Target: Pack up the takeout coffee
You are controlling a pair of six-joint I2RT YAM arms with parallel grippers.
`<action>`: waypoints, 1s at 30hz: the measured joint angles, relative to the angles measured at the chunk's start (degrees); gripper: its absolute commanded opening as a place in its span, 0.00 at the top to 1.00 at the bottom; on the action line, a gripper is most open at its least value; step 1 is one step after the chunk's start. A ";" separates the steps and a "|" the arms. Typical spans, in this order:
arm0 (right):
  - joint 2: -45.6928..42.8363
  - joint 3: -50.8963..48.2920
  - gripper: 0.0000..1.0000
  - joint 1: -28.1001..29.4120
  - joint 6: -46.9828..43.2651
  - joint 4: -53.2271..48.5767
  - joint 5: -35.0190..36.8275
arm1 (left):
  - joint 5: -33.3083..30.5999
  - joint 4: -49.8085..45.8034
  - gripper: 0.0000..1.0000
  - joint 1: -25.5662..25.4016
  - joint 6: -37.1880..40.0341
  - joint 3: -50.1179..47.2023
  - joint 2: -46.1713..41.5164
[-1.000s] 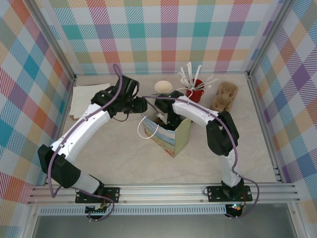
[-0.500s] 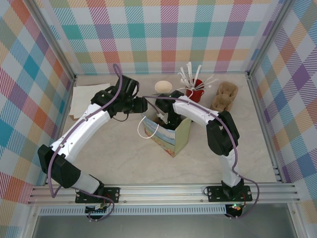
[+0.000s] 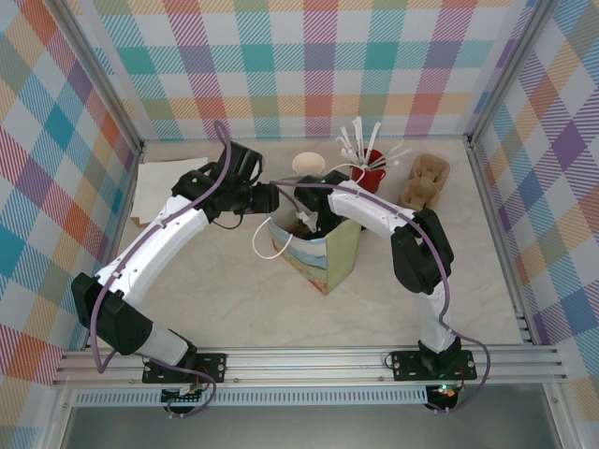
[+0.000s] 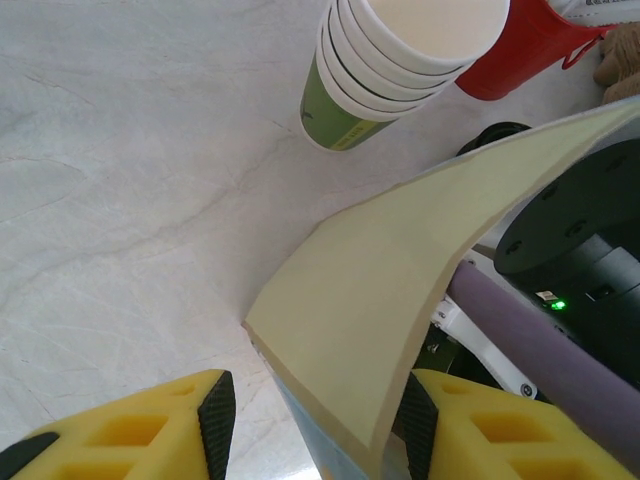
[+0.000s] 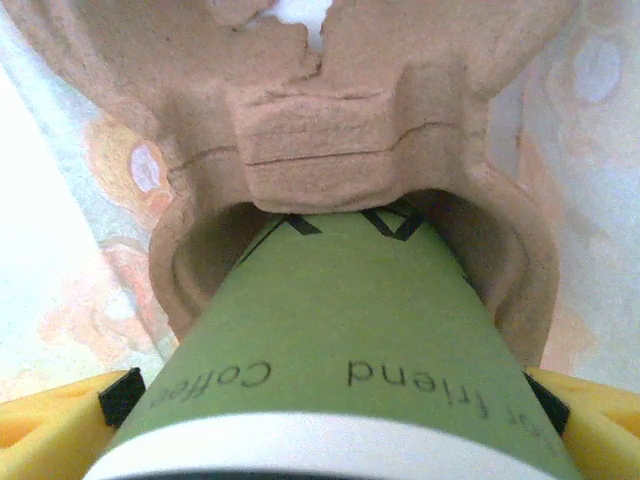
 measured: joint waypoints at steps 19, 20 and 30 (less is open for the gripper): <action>-1.11 3.85 0.00 -0.44 1.92 -1.33 -0.70 | 1.49 0.02 0.41 0.00 0.02 -0.02 -0.02; -1.27 4.13 0.00 -0.44 1.95 -1.55 -0.72 | 1.49 0.02 0.40 0.00 0.00 -0.02 -0.02; -3.28 7.96 0.00 -0.44 2.34 -4.48 -0.66 | 3.37 0.57 0.05 0.00 -0.17 -2.16 -3.54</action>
